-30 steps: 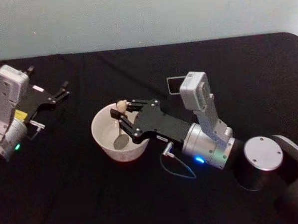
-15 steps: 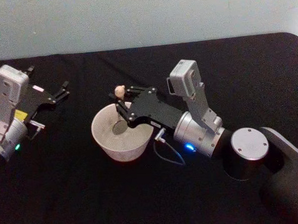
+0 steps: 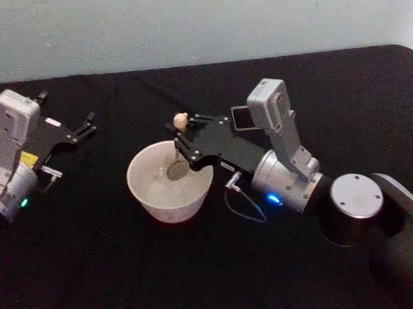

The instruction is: Pick up the stirring spoon with one hand, stir inside the cup, then place it back in its original position.

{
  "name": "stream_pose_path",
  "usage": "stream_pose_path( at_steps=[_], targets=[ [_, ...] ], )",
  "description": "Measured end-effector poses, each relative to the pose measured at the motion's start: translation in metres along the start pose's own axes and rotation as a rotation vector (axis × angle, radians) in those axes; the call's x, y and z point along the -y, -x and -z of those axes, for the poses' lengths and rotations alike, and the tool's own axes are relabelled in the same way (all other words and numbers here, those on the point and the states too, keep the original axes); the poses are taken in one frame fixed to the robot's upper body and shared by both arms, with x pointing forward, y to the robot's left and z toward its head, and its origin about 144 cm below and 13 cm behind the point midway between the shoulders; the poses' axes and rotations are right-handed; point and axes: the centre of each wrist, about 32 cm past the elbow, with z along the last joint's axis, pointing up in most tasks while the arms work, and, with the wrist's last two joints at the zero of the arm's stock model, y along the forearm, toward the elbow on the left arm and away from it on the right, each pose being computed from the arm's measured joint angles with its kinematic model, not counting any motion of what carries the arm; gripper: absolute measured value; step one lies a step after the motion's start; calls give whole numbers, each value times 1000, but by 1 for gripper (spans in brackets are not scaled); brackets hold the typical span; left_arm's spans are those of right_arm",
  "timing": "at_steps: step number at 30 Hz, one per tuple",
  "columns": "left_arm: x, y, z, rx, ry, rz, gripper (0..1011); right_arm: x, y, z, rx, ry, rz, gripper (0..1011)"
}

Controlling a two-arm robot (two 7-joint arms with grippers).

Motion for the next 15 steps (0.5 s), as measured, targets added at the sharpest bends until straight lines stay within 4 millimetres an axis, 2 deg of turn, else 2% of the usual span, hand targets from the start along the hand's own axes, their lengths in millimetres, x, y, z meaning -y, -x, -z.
stream_pose_path(
  at_steps=[15],
  targets=[
    [0, 0, 0, 0, 0, 0, 1001, 23, -2, -8, -11, -11, -20, 197]
  ],
)
